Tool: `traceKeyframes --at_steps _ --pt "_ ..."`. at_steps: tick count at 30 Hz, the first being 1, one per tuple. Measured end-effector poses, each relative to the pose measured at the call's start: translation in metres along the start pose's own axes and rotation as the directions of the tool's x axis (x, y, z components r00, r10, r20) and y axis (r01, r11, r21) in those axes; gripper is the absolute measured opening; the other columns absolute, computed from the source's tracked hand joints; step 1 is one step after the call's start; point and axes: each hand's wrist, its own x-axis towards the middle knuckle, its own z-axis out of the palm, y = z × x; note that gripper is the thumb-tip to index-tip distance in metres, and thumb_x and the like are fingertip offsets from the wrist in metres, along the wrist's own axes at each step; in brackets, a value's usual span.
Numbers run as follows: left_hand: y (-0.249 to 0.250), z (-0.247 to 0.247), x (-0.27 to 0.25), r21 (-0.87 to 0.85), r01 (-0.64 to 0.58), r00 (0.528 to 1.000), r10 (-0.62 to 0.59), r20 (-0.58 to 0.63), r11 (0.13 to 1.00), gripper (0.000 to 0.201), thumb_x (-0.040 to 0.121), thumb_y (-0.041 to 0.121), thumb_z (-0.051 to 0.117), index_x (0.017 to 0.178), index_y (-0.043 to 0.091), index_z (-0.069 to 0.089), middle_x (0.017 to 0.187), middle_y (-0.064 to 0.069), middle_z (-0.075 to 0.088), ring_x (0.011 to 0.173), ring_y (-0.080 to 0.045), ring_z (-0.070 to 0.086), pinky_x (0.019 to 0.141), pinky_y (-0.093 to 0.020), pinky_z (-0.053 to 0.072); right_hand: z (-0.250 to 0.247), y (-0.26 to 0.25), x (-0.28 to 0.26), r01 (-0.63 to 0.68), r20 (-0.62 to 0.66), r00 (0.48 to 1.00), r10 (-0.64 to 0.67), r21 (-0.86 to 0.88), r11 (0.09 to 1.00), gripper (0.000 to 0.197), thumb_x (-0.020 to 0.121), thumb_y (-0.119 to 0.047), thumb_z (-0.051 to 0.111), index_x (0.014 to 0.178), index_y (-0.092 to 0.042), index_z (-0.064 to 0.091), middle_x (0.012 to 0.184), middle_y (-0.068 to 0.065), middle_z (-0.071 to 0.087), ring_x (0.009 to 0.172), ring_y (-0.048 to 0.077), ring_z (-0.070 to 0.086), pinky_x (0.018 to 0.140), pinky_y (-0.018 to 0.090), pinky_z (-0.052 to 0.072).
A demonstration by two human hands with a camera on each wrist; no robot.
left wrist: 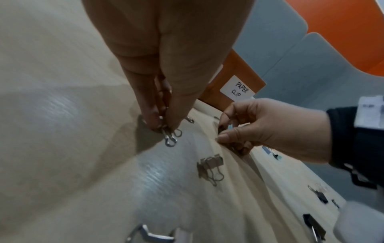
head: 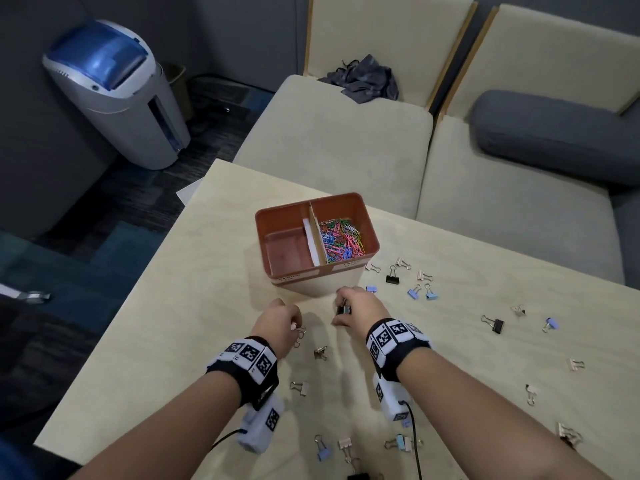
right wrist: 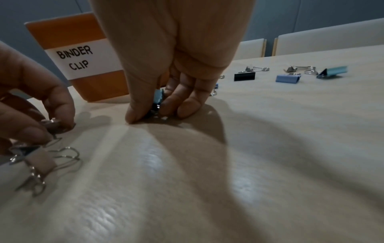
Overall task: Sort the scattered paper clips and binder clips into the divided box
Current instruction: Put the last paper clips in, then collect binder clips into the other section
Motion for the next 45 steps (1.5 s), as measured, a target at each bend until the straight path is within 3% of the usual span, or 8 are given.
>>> traceKeyframes --at_steps 7,14,18,22,29,39,42,45 --pt "0.001 -0.006 0.0 -0.075 0.098 0.995 -0.099 -0.005 0.992 0.018 0.076 0.004 0.064 0.086 0.018 0.069 0.095 -0.002 0.054 0.082 -0.019 0.053 0.071 -0.021 0.039 0.005 0.005 -0.012 0.022 -0.036 0.999 -0.023 -0.006 1.0 0.026 0.079 -0.021 0.072 0.103 -0.015 0.064 0.106 0.005 0.054 0.102 0.025 0.056 0.087 0.027 0.044" --pt "-0.002 -0.005 -0.011 -0.073 0.016 1.0 -0.017 -0.017 0.997 0.021 0.069 0.012 0.075 0.081 0.019 0.06 0.087 -0.001 0.05 0.077 -0.019 0.048 0.067 -0.022 0.035 0.005 0.008 -0.017 0.009 -0.046 0.999 -0.01 -0.009 1.0 0.025 0.078 -0.02 0.073 0.1 -0.012 0.065 0.095 -0.002 0.043 0.091 0.02 0.052 0.084 0.027 0.043" --pt "-0.004 0.001 -0.012 0.015 -0.079 0.997 0.079 0.012 0.997 0.019 0.075 0.01 0.07 0.094 0.01 0.068 0.09 -0.001 0.045 0.087 -0.026 0.056 0.074 -0.023 0.039 0.005 0.009 -0.018 0.001 -0.035 0.999 -0.001 -0.005 1.0 0.028 0.078 -0.018 0.074 0.103 -0.009 0.065 0.101 0.004 0.047 0.098 0.023 0.054 0.084 0.025 0.042" --pt "-0.005 -0.001 -0.006 0.04 -0.063 0.998 0.062 0.014 0.997 0.018 0.077 0.013 0.072 0.094 0.011 0.069 0.092 0.001 0.045 0.081 -0.017 0.049 0.076 -0.023 0.041 0.004 0.008 -0.017 -0.001 -0.012 1.0 0.001 -0.033 0.999 0.032 0.079 -0.016 0.073 0.108 -0.007 0.064 0.118 0.011 0.05 0.106 0.029 0.055 0.09 0.026 0.045" --pt "-0.003 -0.005 -0.002 0.091 -0.056 0.998 0.053 0.043 0.994 0.022 0.077 0.019 0.075 0.095 0.01 0.067 0.09 0.001 0.045 0.083 -0.021 0.051 0.073 -0.022 0.036 -0.004 0.007 -0.016 -0.054 0.029 0.998 0.056 -0.071 0.996 0.035 0.076 -0.02 0.076 0.107 -0.01 0.063 0.116 0.012 0.056 0.105 0.028 0.057 0.086 0.027 0.044" --pt "0.002 -0.01 -0.005 0.139 0.024 0.992 -0.041 0.121 0.99 0.02 0.085 0.019 0.064 0.103 0.01 0.064 0.1 -0.008 0.053 0.104 -0.028 0.057 0.085 -0.027 0.041 -0.021 -0.006 -0.018 -0.07 0.15 0.985 0.088 -0.12 0.99 0.025 0.077 -0.024 0.076 0.093 -0.006 0.07 0.103 0.014 0.07 0.089 0.026 0.065 0.083 0.03 0.052" --pt "0.005 -0.017 -0.007 0.141 0.003 0.988 -0.024 0.151 0.99 0.021 0.084 0.021 0.066 0.101 0.009 0.067 0.108 -0.011 0.064 0.103 -0.026 0.058 0.081 -0.025 0.042 -0.026 -0.01 -0.028 -0.055 0.177 0.982 0.066 -0.068 0.996 0.015 0.079 -0.025 0.075 0.079 -0.016 0.063 0.089 0.012 0.071 0.078 0.026 0.066 0.073 0.028 0.052" --pt "0.01 -0.032 -0.008 0.1 -0.029 0.994 0.018 0.109 0.995 0.025 0.081 0.022 0.071 0.102 0.008 0.069 0.105 -0.011 0.063 0.099 -0.026 0.059 0.078 -0.023 0.04 -0.04 -0.027 -0.042 0.009 0.118 0.993 -0.023 0.111 0.994 0.018 0.076 -0.02 0.078 0.077 -0.013 0.061 0.066 0.007 0.064 0.055 0.021 0.059 0.057 0.026 0.05"
